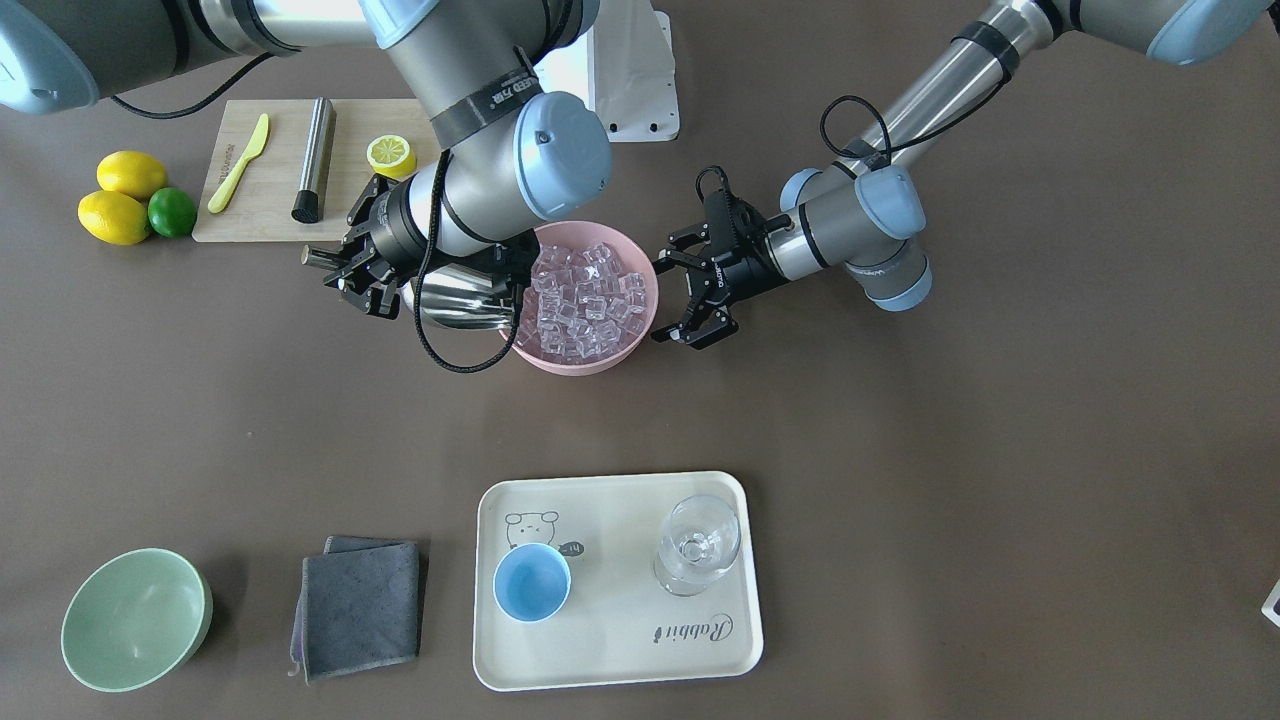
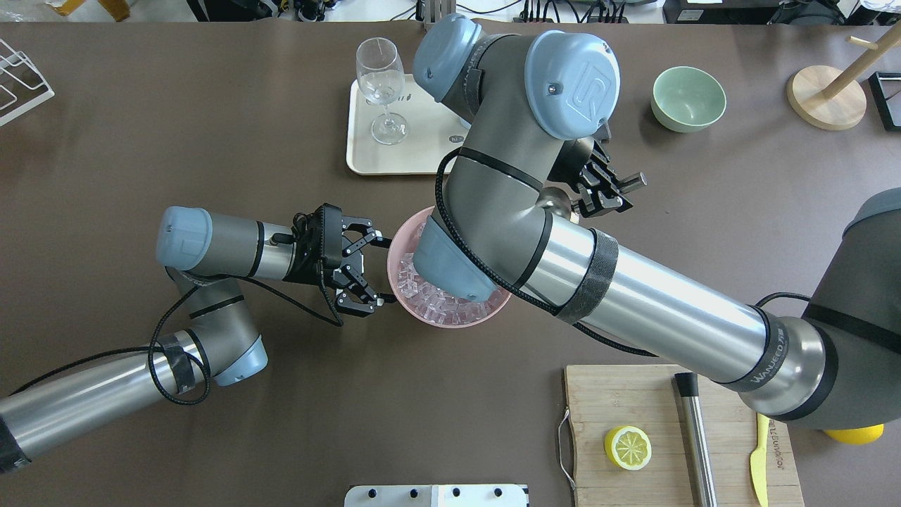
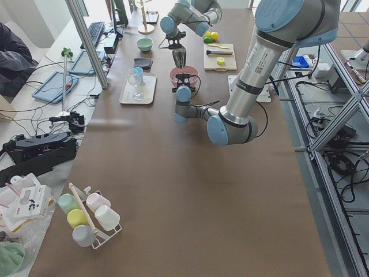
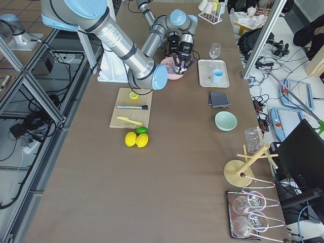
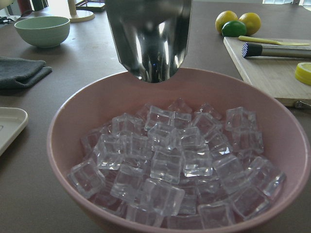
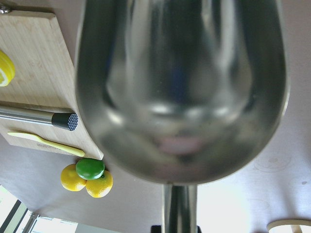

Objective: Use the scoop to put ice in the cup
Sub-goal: 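Lower the scoop with right gripper down into the ice cubes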

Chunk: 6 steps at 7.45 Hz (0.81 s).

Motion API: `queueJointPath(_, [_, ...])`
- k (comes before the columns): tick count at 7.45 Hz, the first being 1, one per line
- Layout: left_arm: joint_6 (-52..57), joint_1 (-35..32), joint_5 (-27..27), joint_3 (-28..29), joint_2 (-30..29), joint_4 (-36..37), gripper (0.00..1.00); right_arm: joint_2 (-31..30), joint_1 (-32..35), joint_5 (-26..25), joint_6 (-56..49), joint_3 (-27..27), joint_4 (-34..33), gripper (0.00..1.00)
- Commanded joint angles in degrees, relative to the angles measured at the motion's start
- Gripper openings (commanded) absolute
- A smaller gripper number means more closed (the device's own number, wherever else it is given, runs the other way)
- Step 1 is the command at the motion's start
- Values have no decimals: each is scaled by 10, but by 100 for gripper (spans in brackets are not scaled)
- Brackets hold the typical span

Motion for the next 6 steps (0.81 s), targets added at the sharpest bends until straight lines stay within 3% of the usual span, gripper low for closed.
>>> queueJointPath(1, [0,2,-1,-2,1,-3,99,0,-15,1,5,-2,-18,0])
queueJointPath(6, [1,3,-2,-2,1,-3,99,19,-26,1,38,-37,-18,0])
